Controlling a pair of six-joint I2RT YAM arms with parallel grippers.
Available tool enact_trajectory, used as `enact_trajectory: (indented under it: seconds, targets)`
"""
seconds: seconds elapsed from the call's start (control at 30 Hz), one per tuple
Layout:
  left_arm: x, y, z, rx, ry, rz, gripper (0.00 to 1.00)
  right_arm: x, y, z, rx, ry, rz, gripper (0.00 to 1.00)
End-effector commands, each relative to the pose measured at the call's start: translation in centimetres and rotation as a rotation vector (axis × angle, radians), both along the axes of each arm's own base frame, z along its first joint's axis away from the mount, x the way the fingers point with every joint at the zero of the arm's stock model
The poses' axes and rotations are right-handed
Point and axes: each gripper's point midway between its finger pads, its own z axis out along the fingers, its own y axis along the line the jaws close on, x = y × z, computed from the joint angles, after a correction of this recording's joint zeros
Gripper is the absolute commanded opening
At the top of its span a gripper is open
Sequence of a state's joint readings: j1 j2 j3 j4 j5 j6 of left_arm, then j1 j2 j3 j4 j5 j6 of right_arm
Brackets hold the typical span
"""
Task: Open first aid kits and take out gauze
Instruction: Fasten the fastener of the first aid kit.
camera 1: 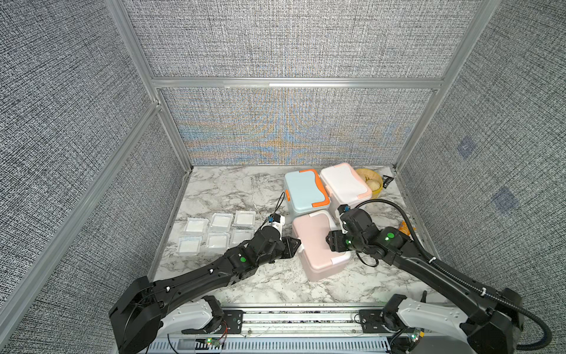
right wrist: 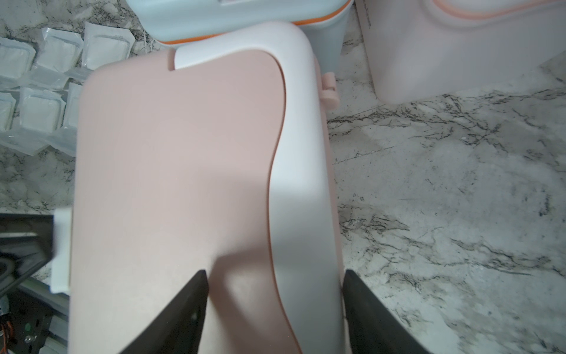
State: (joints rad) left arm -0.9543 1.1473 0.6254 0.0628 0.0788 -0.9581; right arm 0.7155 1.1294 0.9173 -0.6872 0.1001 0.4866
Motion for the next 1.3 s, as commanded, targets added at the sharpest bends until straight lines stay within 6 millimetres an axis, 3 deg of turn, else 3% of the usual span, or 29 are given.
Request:
enact_trajectory:
  seconds: [0.0, 0.47, 0.77, 0.97, 1.27]
  targets:
    - [-0.6, 0.4, -1.2, 0.037, 0.028, -0.018, 0.24, -4.9, -1.7, -3.6, -0.099, 0.241, 0.072, 0.68]
    - [-0.4, 0.5, -1.8, 0.018, 0.031, 0.010, 0.23, -4.9, -1.4, -3.8, -0.089, 0.245, 0.079, 0.68]
    - [0.3, -0.9, -2.4, -0.030, 0.045, 0.014, 0.22, -5.1, -0.8, -4.0, -0.056, 0.257, 0.093, 0.68]
    - [0.9, -1.8, -1.8, -0.043, 0.027, 0.006, 0.22, -5.4, -0.5, -4.5, -0.044, 0.276, 0.101, 0.68]
    - [4.0, -1.9, -1.7, -0.016, -0.015, 0.019, 0.22, -4.5, 0.8, -4.8, 0.031, 0.259, 0.063, 0.74]
